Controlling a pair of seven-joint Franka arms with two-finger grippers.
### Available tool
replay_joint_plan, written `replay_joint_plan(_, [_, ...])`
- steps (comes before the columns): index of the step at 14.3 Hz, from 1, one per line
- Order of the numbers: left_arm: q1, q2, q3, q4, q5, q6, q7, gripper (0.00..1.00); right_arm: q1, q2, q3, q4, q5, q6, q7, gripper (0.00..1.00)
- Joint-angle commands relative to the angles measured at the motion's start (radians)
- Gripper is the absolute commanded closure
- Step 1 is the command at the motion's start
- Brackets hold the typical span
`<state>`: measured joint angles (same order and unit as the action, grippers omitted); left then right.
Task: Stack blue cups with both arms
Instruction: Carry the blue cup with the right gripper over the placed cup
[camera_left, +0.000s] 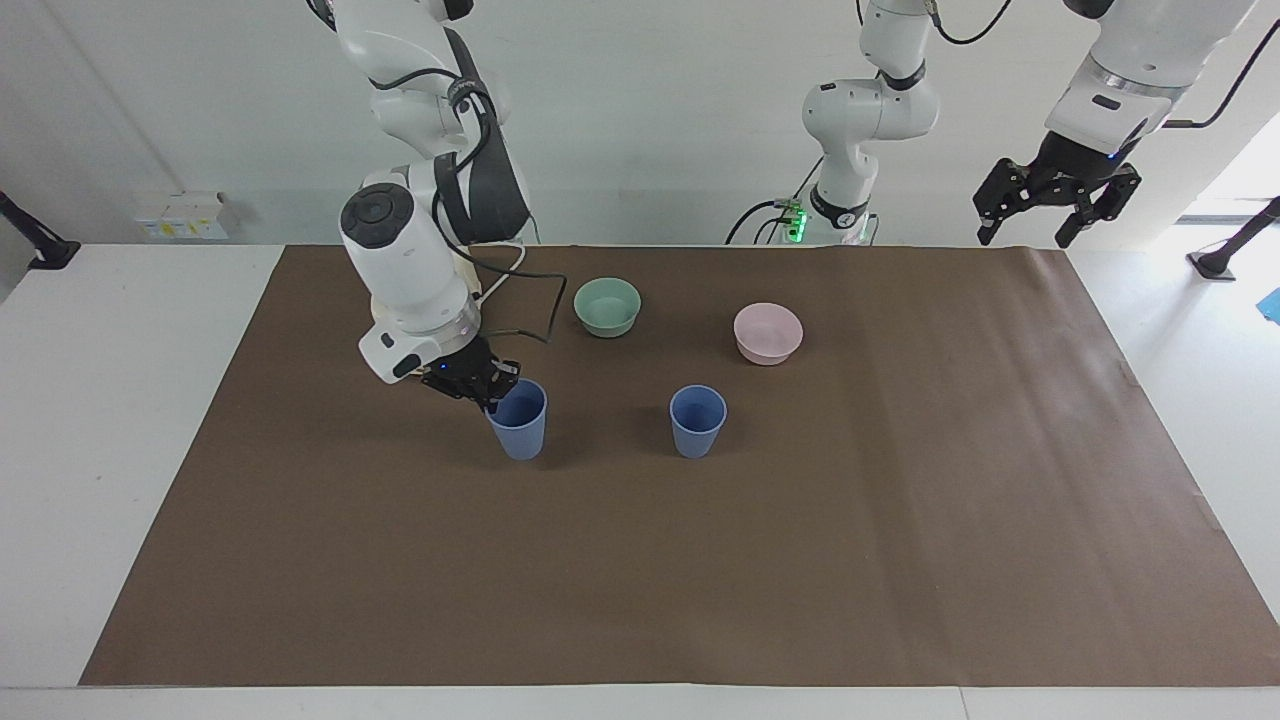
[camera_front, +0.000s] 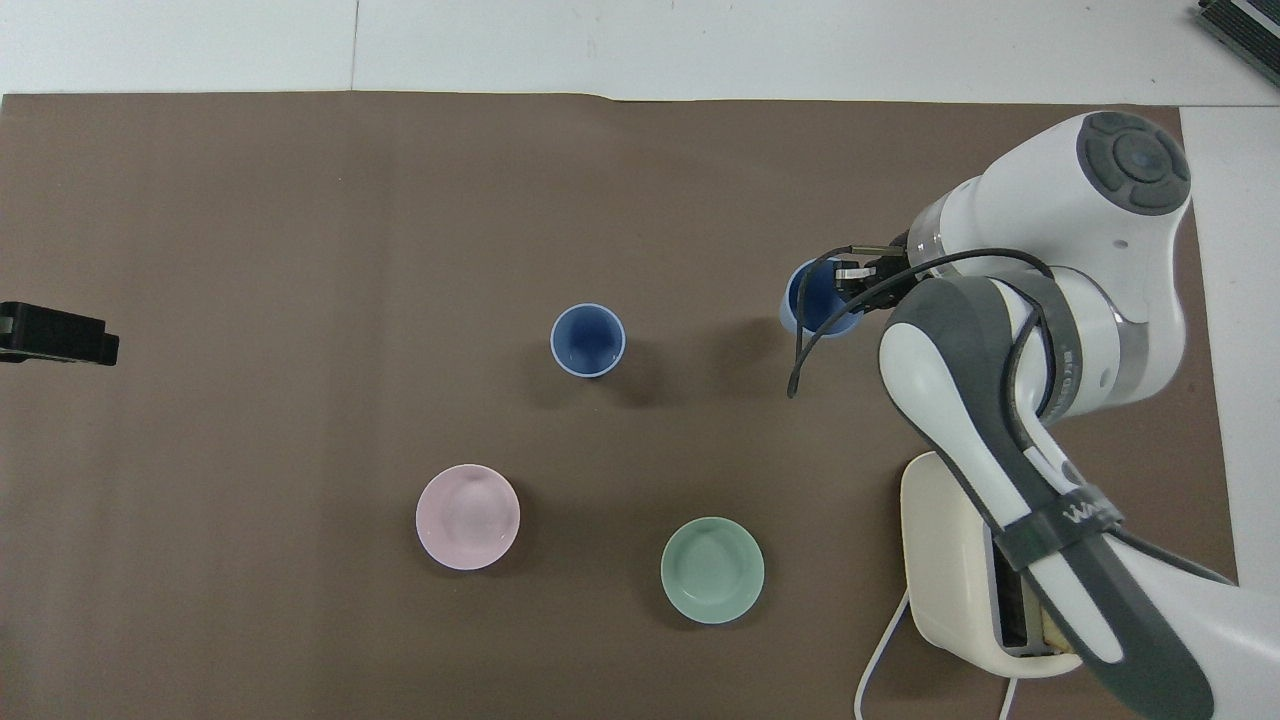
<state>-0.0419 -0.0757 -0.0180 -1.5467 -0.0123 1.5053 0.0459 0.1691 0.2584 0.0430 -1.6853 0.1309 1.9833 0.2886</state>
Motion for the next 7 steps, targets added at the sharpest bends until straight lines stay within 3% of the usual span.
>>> replay_joint_plan(1, [0.014, -0.019, -0.008, -0.015, 0.006, -0.014, 0.009, 0.00, 0.032, 0.021, 0.002, 0.084, 0.047, -0.033, 0.096, 1.00])
replay_joint_plan(4, [0.011, -0.019, -0.007, -0.015, 0.006, -0.010, 0.009, 0.00, 0.090, 0.062, 0.001, 0.214, 0.038, -0.115, 0.213, 1.00])
replay_joint_plan(7, [-0.003, -0.019, -0.005, -0.016, 0.006, -0.010, 0.008, 0.00, 0.183, 0.111, -0.003, 0.320, 0.029, -0.121, 0.305, 1.00])
